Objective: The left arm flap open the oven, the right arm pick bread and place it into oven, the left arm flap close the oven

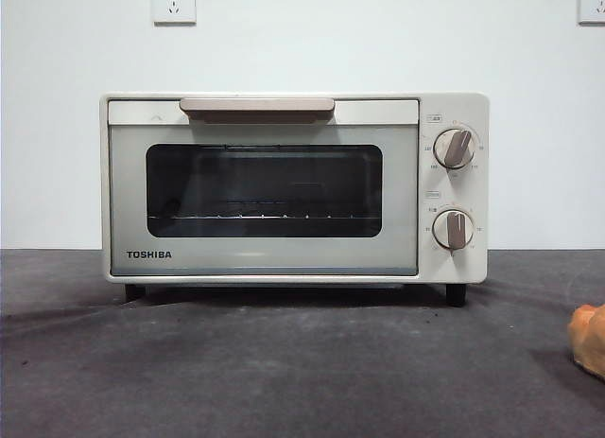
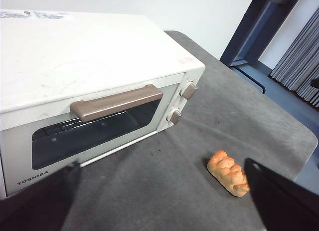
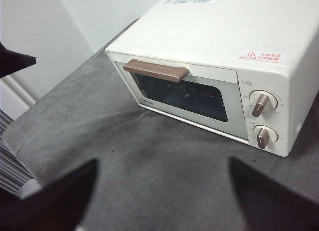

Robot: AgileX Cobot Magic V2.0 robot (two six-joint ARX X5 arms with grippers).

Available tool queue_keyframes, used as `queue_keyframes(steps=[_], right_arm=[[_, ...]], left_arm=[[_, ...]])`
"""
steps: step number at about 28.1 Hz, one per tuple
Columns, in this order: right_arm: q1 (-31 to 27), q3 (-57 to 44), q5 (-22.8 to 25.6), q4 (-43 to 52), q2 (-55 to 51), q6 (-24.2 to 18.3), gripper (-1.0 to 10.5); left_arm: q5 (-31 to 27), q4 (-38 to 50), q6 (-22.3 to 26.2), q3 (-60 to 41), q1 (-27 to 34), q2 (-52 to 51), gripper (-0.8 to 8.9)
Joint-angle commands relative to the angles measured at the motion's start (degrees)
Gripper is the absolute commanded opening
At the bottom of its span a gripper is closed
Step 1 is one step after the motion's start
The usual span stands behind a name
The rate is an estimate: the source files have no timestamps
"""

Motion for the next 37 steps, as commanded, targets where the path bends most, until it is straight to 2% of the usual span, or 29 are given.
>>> queue_keyframes(steps=[1, 4, 8, 14, 19, 25, 29, 37], right_arm=[[0.2, 0.9, 0.1, 0.5, 0.4, 0.0, 5.7], [0.2, 0.9, 0.3, 0.4, 0.4, 0.8, 5.7], [0.2, 0.9, 6.0, -3.4, 1.7, 4.4, 5.7], [0.3, 0.1, 13.4, -13.1, 8.5, 3.8, 5.7], [1.9, -2.8, 15.2, -13.7, 15.4, 3.1, 5.7], [5.0, -9.4, 18.8, -9.7, 23.9, 3.3, 5.7], [6.3, -13.7, 20.4, -3.1, 29.1, 6.3, 5.7], [7.6, -14.0, 22.1, 4.3, 38.2, 7.4, 5.7]], left_arm=[[-0.2, 0.7, 0.6, 1.2, -0.2, 0.3, 5.64], [-0.2, 0.9, 0.6, 1.2, -0.2, 0.3, 5.64], [-0.6, 1.5, 0.1, 1.2, -0.2, 0.3, 5.62], [-4.5, 2.6, 0.1, 1.2, -0.2, 0.5, 5.62], [-6.0, 3.8, 0.1, 1.2, -0.2, 1.4, 5.62], [-6.0, 3.7, 0.1, 1.2, -0.2, 1.8, 5.62], [-6.0, 3.6, 0.1, 1.2, -0.2, 1.8, 5.62], [-6.0, 3.5, -0.3, 1.2, -0.2, 1.8, 5.62]])
